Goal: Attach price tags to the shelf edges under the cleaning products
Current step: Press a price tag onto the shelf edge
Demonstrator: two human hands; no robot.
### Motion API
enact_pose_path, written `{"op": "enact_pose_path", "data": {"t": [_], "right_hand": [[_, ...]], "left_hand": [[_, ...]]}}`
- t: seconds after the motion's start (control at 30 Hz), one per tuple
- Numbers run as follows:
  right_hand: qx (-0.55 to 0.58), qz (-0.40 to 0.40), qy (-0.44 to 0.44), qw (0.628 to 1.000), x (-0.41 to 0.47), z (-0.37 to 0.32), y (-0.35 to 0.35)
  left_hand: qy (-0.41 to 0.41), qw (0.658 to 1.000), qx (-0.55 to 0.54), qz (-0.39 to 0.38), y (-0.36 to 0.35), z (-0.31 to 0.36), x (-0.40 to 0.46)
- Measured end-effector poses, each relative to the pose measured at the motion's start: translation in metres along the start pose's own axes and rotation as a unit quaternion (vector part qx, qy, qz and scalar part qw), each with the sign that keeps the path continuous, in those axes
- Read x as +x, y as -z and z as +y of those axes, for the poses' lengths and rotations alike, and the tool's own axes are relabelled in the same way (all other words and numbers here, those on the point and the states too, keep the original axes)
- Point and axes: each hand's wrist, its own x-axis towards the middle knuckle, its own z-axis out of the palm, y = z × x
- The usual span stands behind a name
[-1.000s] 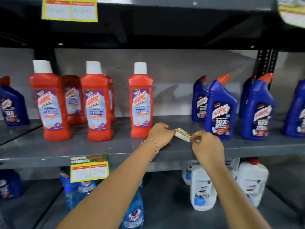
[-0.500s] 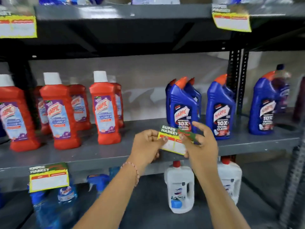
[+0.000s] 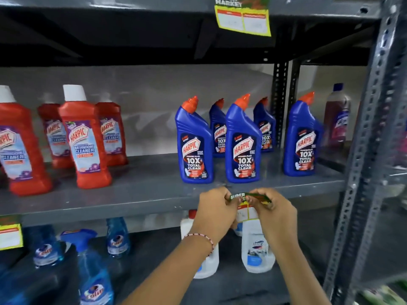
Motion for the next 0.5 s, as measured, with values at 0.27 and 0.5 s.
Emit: {"op": "enact_pose_path", "data": {"t": [0.27,0.5], "right_hand": [[-0.046,0.025,0.05,0.997,-0.003,0.004,-0.005],[-0.019,0.012,0.046,0.999,-0.002,0.012,-0.006]], "left_hand": [[-0.018,0.997,0.077,0.017,-0.006,-0.009,0.004],[-0.082,0.991,0.099,0.034,-0.009,-0.019,-0.001]]}}
